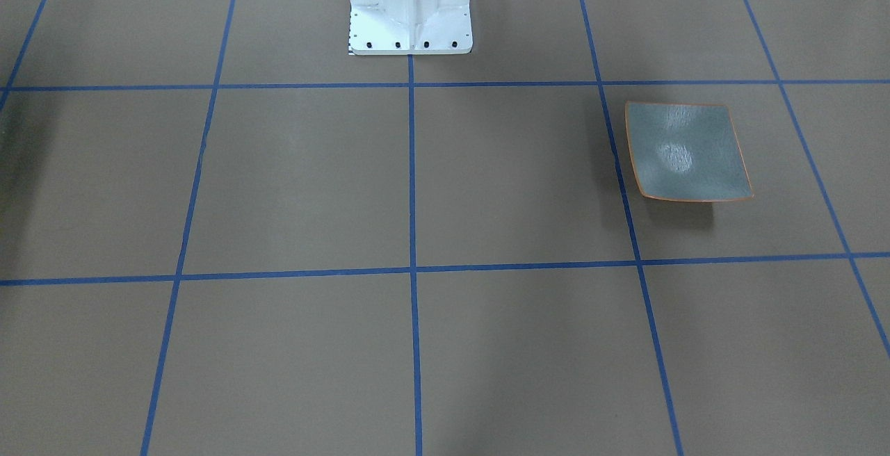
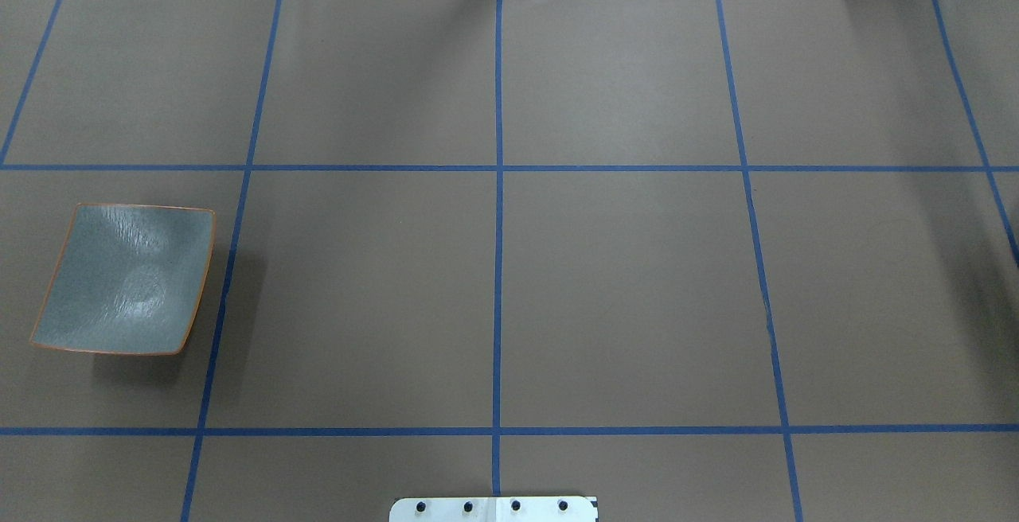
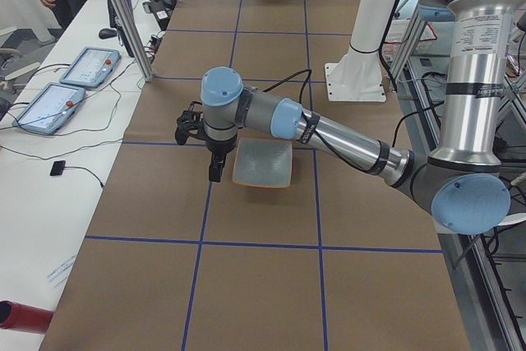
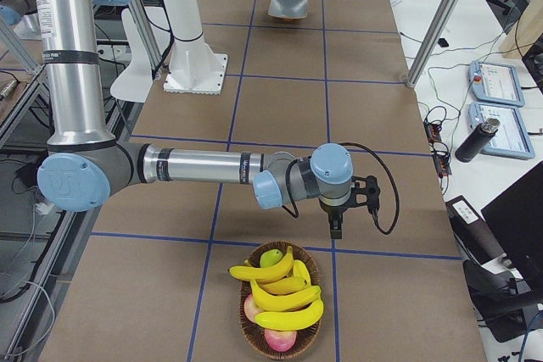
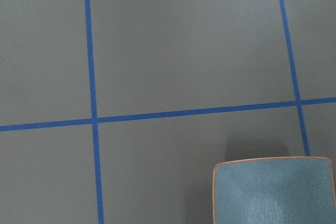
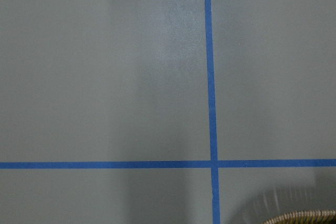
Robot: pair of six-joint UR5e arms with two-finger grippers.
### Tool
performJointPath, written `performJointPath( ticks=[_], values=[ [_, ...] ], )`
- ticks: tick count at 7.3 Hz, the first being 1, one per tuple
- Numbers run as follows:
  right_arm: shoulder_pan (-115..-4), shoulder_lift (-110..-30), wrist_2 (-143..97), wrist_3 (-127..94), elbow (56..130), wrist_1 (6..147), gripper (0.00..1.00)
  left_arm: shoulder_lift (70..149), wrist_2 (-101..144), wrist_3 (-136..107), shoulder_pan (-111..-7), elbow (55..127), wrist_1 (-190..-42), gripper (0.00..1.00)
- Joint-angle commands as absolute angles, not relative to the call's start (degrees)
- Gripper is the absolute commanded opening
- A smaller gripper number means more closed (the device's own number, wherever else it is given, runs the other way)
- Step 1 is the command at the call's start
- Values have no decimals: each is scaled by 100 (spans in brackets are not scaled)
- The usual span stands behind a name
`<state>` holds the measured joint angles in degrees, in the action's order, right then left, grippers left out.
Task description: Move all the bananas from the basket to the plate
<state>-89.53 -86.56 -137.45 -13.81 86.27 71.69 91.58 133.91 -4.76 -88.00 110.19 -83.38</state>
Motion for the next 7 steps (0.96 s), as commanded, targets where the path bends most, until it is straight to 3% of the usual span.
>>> performJointPath(
  ticks=[1, 7],
  values=[
    [-9104, -8622, -13711, -804, 8657, 7617, 100, 9150, 13192, -351, -8789, 11021, -8315, 100],
    [-9088, -8613, -13570, -686, 8657, 7699, 100, 9070, 13482, -395, -8798, 10960, -8385, 100]
  ],
)
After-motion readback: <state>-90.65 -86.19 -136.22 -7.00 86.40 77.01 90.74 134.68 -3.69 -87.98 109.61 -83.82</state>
